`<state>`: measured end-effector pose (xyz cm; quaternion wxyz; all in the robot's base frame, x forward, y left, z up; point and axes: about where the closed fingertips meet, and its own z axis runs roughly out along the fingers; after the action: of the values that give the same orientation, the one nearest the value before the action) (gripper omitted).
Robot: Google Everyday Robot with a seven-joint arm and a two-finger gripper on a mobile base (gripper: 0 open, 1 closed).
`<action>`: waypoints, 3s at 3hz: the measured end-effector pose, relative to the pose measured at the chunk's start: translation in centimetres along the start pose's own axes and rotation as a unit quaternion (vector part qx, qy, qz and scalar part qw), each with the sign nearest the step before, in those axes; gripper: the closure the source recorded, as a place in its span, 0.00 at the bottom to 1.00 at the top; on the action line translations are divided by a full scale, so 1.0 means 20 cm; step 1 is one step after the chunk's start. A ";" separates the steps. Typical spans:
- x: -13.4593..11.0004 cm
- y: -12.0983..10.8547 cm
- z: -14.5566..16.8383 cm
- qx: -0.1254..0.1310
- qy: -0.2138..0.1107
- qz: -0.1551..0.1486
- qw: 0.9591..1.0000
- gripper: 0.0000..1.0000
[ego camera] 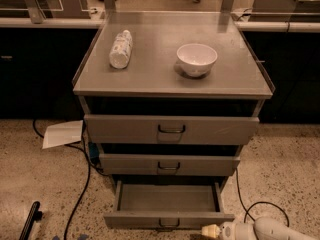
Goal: Close bottom drawer
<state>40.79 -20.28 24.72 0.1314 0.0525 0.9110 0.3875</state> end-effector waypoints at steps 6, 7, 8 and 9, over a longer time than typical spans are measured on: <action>-0.12 -0.35 0.30 0.047 -0.019 0.064 0.997 1.00; -0.16 -0.36 0.35 0.049 -0.023 0.061 0.997 1.00; -0.24 -0.35 0.38 0.054 -0.037 0.046 0.997 1.00; -0.33 -0.32 0.40 0.059 -0.050 0.031 0.997 1.00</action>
Offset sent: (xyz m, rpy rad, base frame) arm 0.0335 -0.0123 -0.0381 -0.0471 0.0316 -0.0540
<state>49.47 -20.49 16.03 0.1615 0.1075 0.9223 0.3342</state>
